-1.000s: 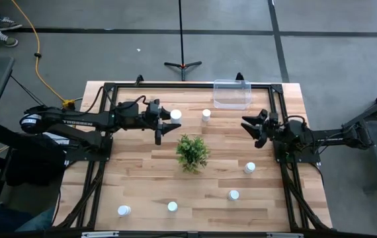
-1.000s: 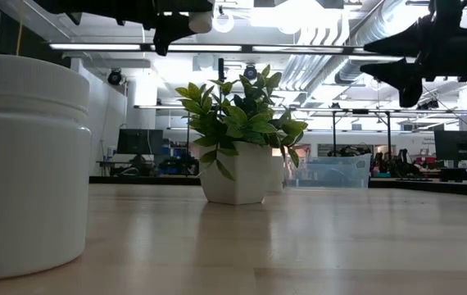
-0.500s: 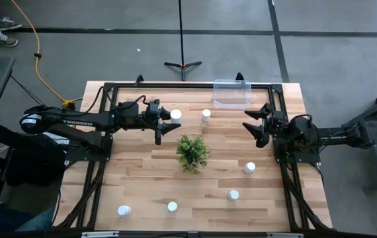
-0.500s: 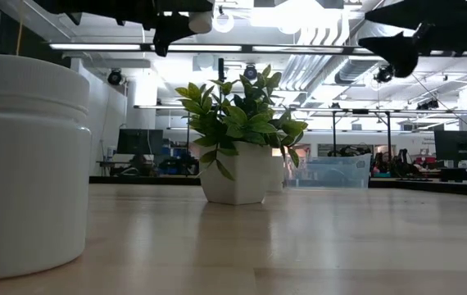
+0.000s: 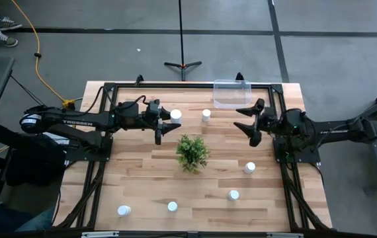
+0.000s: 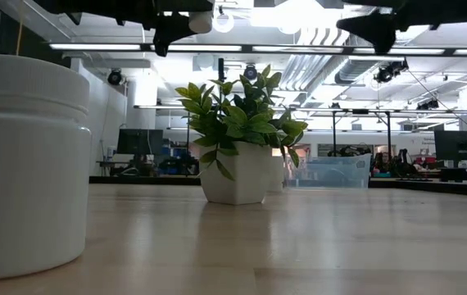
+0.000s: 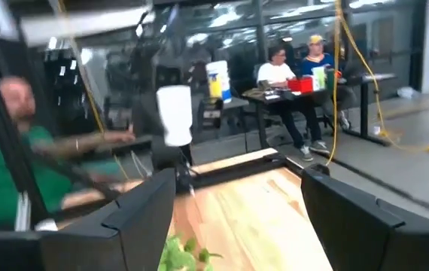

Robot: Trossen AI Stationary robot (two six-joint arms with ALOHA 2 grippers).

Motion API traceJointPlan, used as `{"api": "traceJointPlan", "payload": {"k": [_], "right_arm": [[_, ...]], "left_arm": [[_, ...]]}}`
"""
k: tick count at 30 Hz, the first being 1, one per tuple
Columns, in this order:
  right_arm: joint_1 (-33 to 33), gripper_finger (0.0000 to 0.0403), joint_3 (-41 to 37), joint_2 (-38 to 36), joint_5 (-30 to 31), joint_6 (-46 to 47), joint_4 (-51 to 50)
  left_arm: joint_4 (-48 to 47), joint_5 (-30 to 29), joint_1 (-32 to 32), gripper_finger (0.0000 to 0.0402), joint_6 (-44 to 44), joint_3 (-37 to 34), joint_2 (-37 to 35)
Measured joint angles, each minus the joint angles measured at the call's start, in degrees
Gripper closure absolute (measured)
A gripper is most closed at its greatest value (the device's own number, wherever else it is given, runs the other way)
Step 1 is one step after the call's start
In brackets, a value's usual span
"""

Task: Pick and place pill bottles into a basket
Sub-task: Put the white pill bottle into the transparent bin

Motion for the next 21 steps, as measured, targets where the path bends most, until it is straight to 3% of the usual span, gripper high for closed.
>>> {"api": "traceJointPlan", "payload": {"k": [4,9,15,21], "right_arm": [[0.02,0.0124,3.0,5.32,1.07,-13.79,-1.84],[0.02,0.0124,11.18,11.05,8.79,-34.42,-10.57],[0.81,0.0124,21.99,17.64,22.45,-63.17,-25.81],[0.88,0.0124,23.9,20.55,27.12,-84.38,-29.85]], "left_arm": [[0.0,0.0,0.0,0.019,-0.99,0.0,0.0],[-0.6,1.22,0.0,0.019,-3.0,0.0,0.0],[-3.05,2.52,0.0,0.019,-5.79,0.04,0.0],[-3.28,2.84,0.0,0.019,-7.71,0.04,0.0]]}}
